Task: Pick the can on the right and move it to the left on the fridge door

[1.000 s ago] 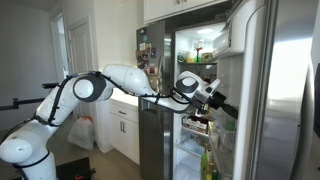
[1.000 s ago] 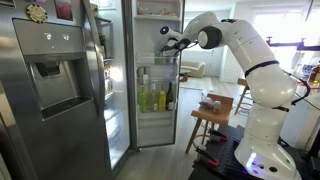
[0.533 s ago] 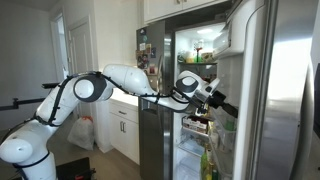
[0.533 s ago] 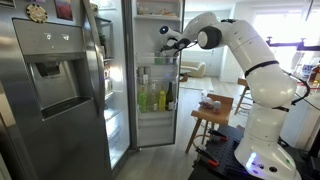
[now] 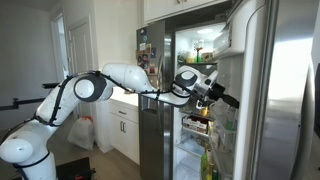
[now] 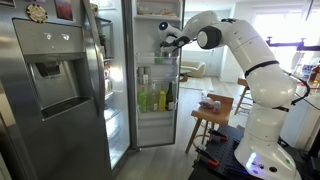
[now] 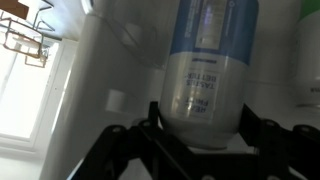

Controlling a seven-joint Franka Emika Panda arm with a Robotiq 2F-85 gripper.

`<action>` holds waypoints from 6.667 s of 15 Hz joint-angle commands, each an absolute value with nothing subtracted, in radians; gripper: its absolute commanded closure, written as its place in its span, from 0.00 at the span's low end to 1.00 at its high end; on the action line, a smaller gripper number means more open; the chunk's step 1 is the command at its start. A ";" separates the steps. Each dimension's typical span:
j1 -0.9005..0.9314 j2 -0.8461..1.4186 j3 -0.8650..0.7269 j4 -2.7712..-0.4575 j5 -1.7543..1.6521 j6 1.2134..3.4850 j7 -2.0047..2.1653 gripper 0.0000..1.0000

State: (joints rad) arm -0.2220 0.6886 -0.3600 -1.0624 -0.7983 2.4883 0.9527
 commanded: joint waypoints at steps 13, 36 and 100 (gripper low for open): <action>-0.185 0.663 -0.396 -0.945 -0.867 2.519 0.971 0.51; -0.112 0.825 -0.357 -0.712 -0.839 2.540 0.918 0.51; -0.177 0.836 0.003 -0.672 -0.681 2.485 0.485 0.00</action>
